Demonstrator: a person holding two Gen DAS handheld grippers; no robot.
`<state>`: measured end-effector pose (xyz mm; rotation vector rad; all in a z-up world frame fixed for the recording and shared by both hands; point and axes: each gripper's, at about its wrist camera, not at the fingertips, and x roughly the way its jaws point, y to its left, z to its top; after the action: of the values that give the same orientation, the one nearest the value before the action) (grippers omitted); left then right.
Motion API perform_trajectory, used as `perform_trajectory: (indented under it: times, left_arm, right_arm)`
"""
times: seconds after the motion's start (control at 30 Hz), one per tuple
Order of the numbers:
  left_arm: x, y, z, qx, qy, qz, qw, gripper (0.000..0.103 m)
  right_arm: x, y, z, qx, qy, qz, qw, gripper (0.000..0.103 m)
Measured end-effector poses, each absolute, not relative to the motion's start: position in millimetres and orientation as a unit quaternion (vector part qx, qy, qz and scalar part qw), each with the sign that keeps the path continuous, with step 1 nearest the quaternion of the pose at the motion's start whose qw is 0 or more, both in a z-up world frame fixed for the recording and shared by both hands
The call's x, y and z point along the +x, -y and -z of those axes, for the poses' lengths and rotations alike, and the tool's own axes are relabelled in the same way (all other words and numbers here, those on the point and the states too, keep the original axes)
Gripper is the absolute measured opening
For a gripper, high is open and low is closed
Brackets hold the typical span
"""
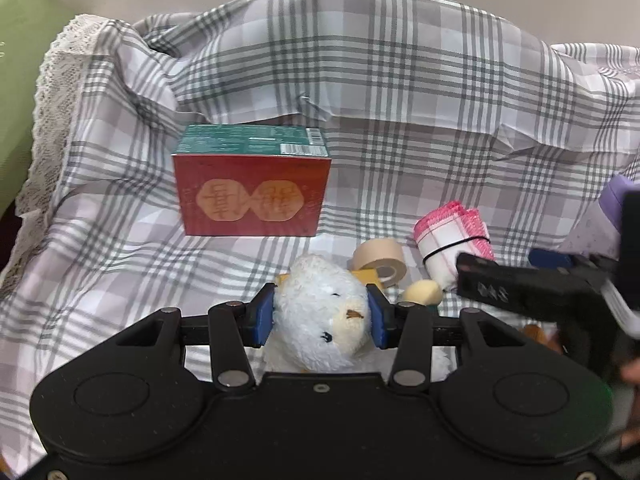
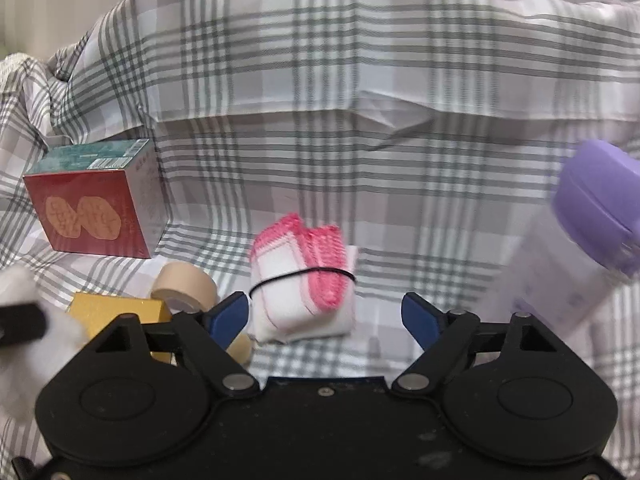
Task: Organize soft objects
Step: 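Close the left tool on the white plush lamb while the right tool grasps the towel bundle, then carry the plush lamb and towel bundle back over the basket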
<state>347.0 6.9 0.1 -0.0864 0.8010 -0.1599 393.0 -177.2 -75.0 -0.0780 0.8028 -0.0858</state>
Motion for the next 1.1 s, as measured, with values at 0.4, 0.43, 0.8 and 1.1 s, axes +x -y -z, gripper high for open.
perform_trajectory:
  times: [0.4,0.43,0.8,1.1]
  left_arm:
    - [334.2,-14.6,5.1,-0.039,-0.399,0.091,0.912,0.046]
    - [333.6,-14.9,5.3,-0.04,-0.4,0.091,0.911,0.046]
    - [326.5,-13.3,4.2,-0.045,-0.406,0.093,0.908,0.046]
    - [311.3,-4.6,-5.7,-0.051,-0.405,0.111,0.906,0.046]
  right_arm:
    - [431.1,146.8,109.6,-0.121,-0.398,0.036,0.909,0.088]
    - [432.8,145.6,112.1,-0.128,-0.399,0.037,0.907,0.086]
    - [421.1,142.5,107.4,-0.159,-0.39,0.044,0.906,0.072]
    - [370.2,157.6,68.4,-0.183,-0.352,0.04,0.917,0.073]
